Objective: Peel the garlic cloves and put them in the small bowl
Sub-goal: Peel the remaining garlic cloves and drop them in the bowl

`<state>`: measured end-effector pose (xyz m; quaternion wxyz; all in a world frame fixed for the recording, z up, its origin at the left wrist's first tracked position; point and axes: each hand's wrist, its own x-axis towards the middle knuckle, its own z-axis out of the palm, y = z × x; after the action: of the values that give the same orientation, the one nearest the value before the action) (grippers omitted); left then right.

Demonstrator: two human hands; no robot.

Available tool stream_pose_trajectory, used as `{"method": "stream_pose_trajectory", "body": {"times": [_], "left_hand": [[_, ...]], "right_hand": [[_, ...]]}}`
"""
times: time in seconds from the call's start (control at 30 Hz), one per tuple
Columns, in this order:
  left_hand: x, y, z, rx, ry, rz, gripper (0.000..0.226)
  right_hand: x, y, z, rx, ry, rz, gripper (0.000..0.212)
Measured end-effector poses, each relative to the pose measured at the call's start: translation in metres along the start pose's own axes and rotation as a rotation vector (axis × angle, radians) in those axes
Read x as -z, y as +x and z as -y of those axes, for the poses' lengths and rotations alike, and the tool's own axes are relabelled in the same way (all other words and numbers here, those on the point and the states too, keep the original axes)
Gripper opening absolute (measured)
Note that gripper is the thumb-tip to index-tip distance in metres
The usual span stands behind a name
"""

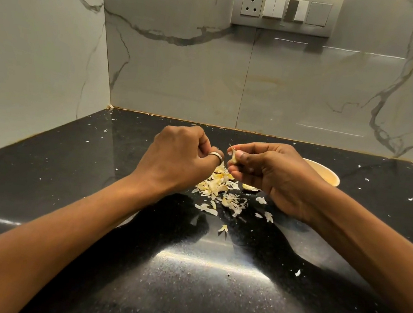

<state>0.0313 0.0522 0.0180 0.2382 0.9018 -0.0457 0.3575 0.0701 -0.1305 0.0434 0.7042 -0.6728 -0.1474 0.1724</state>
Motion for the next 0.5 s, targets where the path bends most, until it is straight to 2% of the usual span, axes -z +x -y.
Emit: {"method": "stream_pose_trajectory", "body": {"times": [0.33,0.5], "left_hand": [[-0.0006,0.0005,-0.0004,-0.106,-0.076,0.051,0.008],[-0.0036,-0.0012,-0.0057,-0.092,-0.167,0.098,0.011]], "right_hand": [[0.0011,0.003,-0.0037,0.04,-0.1,-0.062,0.008],[0.0001,0.0055,-0.0049,0.059,-0.016,-0.029,0.009]]}}
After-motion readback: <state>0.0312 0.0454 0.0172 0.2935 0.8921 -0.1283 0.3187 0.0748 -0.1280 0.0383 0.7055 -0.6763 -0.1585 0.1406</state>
